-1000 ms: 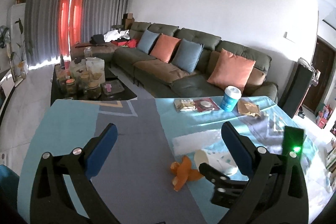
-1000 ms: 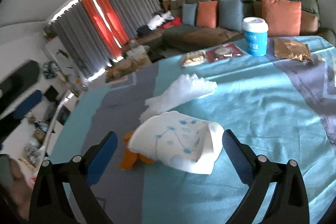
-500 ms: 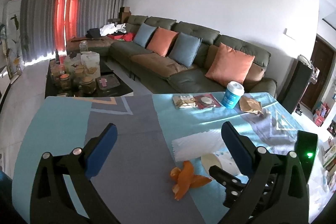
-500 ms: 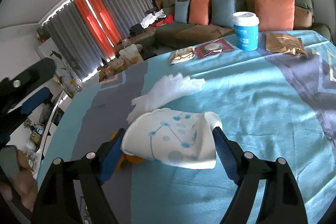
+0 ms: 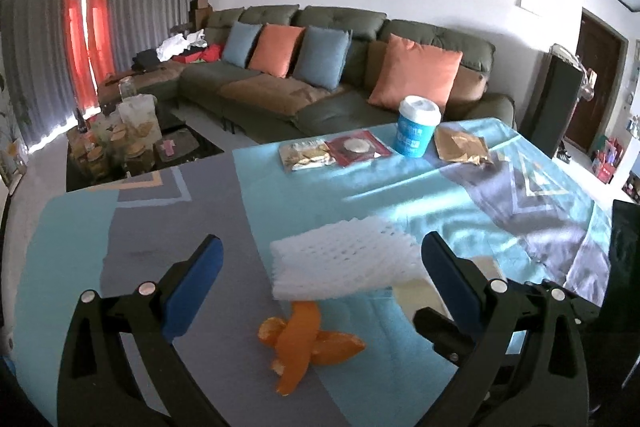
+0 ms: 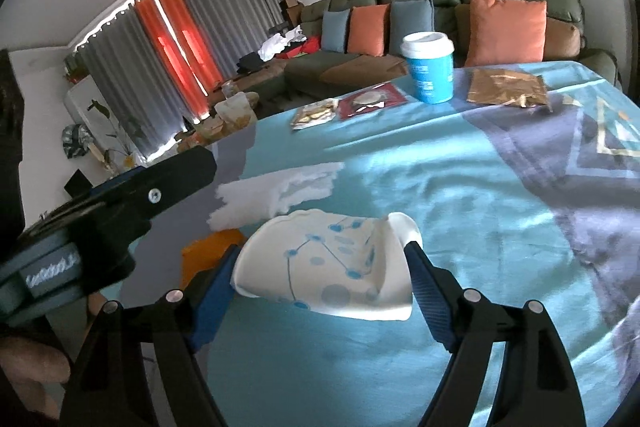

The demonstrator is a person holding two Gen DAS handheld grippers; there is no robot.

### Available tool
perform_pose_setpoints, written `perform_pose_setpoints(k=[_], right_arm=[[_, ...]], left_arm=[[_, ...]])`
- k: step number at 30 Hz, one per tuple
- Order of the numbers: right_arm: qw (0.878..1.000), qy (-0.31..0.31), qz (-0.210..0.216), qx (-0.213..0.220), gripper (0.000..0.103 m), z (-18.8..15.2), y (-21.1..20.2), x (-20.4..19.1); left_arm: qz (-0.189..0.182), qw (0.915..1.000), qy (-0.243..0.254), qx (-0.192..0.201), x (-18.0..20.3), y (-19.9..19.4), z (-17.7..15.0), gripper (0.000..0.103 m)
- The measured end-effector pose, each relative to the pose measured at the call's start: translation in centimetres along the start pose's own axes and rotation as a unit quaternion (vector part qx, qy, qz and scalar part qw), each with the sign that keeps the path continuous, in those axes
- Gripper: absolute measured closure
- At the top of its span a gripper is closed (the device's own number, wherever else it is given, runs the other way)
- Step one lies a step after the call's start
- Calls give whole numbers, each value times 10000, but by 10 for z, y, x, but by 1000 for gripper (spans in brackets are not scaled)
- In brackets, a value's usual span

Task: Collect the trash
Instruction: 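Grasp the white foam net with the left tool while the right tool holds the cup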

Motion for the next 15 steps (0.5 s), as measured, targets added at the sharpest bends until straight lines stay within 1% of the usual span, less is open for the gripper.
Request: perform_pose_setpoints(k=[4, 6, 8, 9, 12, 13, 15], right_arm=[[9999, 59, -146, 29, 25, -6, -8, 12], [9998, 106, -182, 64, 25, -8, -13, 17], [9996, 150, -219, 97, 25, -10, -17, 23], [9995, 176, -214, 120, 25, -11, -20, 25], [9995, 194, -183, 192, 25, -11, -26, 29], [9995, 192, -155, 204, 25, -10, -28, 29], [9995, 172, -119, 232, 25, -9, -29, 28]], left_arm=[[57, 9998, 109, -168, 9, 17, 7, 5], [20, 9992, 115, -394, 12, 30, 14, 5], [119, 9981, 107, -603, 11, 43, 19, 5], [72, 9967, 120, -802, 11, 53, 22, 5], [168, 9950, 121, -978, 10, 68, 30, 5], [167, 9929, 136, -1170, 9, 77, 33, 5], [44, 9911, 84, -1328, 7, 87, 35, 5]])
Point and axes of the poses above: each gripper's, at about its wrist camera, not at the fingertips, and y roughly the way its jaws point, x to its right, z to its top, the point moved 2 cm from there along y, roughly the way its jaws point, and after that the axes turned 15 degrees about -x, right-handed, at the moved point
